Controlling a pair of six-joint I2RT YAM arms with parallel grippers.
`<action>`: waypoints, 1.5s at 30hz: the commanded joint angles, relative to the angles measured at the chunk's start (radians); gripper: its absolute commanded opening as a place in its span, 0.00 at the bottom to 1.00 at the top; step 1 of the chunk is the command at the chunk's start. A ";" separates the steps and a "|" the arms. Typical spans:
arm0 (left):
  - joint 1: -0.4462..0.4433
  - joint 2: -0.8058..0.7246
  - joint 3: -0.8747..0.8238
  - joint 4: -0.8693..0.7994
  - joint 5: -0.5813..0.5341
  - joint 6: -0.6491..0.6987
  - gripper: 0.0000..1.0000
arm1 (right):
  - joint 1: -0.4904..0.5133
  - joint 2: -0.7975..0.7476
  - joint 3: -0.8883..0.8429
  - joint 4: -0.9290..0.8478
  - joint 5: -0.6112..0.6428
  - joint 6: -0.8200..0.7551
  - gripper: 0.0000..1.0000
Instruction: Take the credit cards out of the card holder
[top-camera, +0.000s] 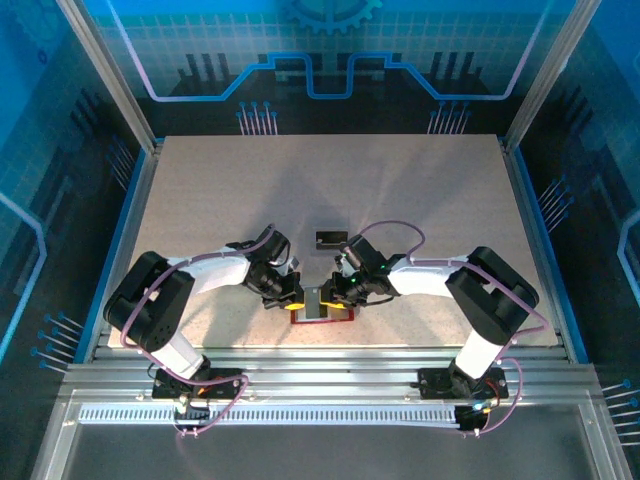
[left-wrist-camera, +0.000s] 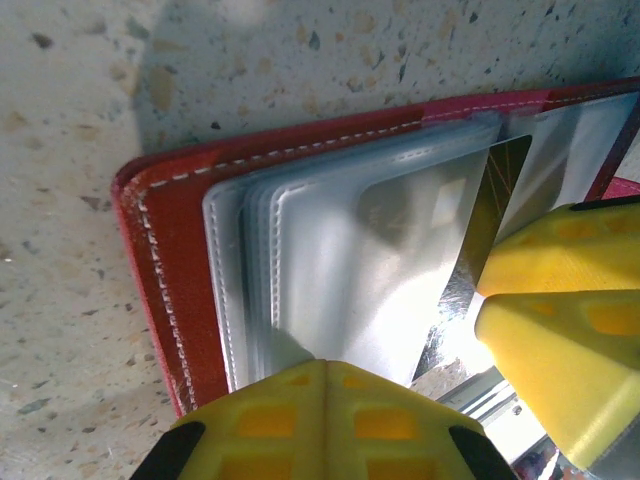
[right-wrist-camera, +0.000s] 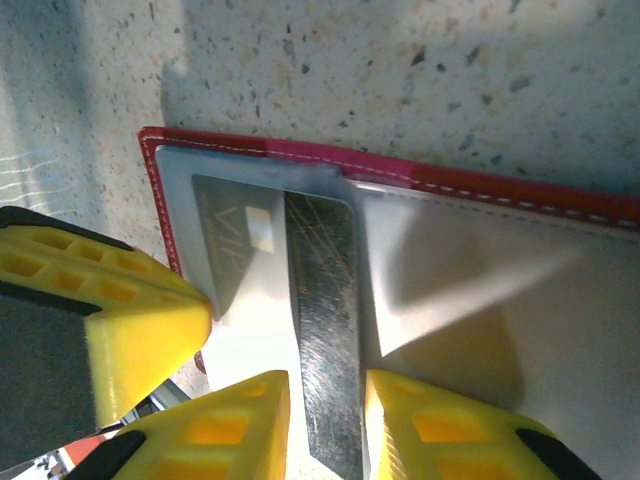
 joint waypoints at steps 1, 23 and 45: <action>-0.006 0.026 0.013 -0.041 -0.028 0.021 0.00 | -0.013 0.019 -0.005 0.017 -0.030 -0.008 0.26; -0.007 0.030 0.006 -0.042 -0.033 0.019 0.00 | -0.015 0.011 -0.012 0.058 -0.065 0.020 0.25; -0.007 0.031 0.005 -0.042 -0.033 0.018 0.00 | -0.025 -0.017 -0.067 0.142 -0.085 0.056 0.14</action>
